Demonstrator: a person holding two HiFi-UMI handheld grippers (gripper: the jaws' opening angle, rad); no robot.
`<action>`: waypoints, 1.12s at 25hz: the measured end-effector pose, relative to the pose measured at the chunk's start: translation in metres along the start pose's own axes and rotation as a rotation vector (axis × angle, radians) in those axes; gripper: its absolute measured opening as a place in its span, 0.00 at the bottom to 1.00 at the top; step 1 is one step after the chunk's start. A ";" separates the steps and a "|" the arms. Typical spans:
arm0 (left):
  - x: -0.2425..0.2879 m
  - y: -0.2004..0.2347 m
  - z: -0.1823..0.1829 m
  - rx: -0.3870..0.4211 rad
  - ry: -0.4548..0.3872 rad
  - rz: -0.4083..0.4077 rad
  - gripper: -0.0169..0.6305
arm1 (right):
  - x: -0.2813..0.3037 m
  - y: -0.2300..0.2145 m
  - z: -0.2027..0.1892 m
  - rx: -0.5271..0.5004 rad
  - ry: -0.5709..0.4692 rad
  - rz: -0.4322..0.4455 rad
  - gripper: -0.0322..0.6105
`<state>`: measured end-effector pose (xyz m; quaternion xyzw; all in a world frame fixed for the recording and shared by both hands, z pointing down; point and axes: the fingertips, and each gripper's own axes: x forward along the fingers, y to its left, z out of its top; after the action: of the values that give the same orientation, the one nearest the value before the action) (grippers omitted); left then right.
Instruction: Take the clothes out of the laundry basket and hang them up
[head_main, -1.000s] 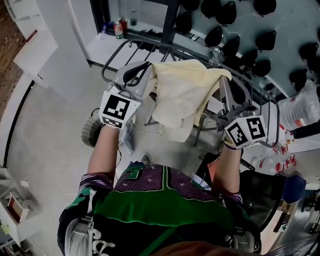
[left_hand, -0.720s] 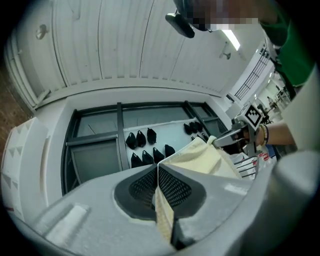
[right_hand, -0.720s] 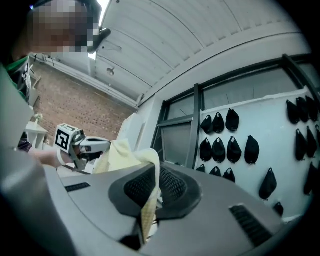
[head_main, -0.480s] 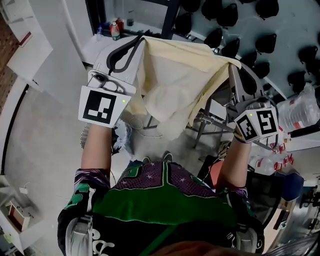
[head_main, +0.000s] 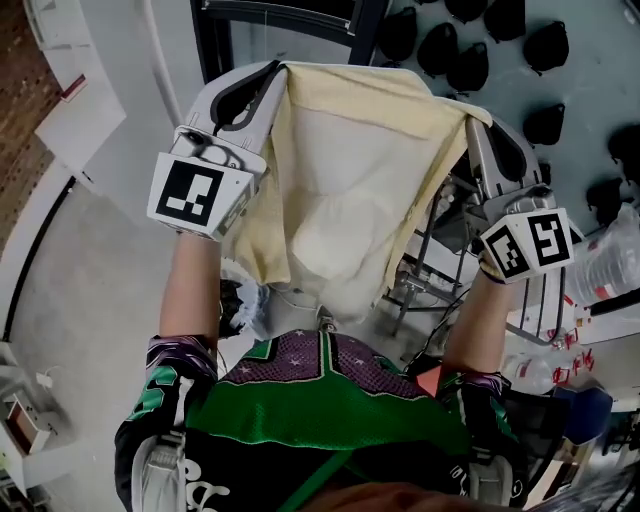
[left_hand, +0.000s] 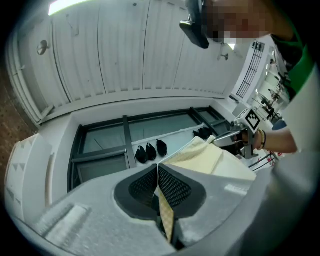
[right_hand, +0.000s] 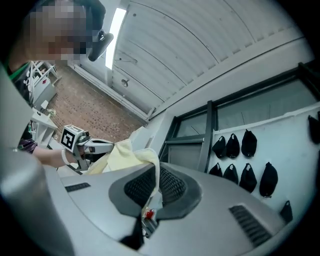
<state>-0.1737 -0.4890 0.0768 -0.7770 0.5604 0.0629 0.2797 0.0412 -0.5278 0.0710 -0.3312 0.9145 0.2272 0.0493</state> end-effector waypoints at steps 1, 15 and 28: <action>0.007 0.001 -0.011 0.005 0.017 -0.002 0.06 | 0.007 -0.006 -0.011 0.013 0.010 0.008 0.06; 0.125 0.006 -0.193 -0.090 0.288 0.003 0.06 | 0.103 -0.104 -0.188 0.171 0.197 0.051 0.06; 0.147 -0.038 -0.373 -0.278 0.547 -0.051 0.06 | 0.118 -0.117 -0.374 0.350 0.476 0.062 0.06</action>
<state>-0.1661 -0.7917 0.3417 -0.8097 0.5814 -0.0794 0.0110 0.0455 -0.8439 0.3316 -0.3336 0.9353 -0.0167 -0.1173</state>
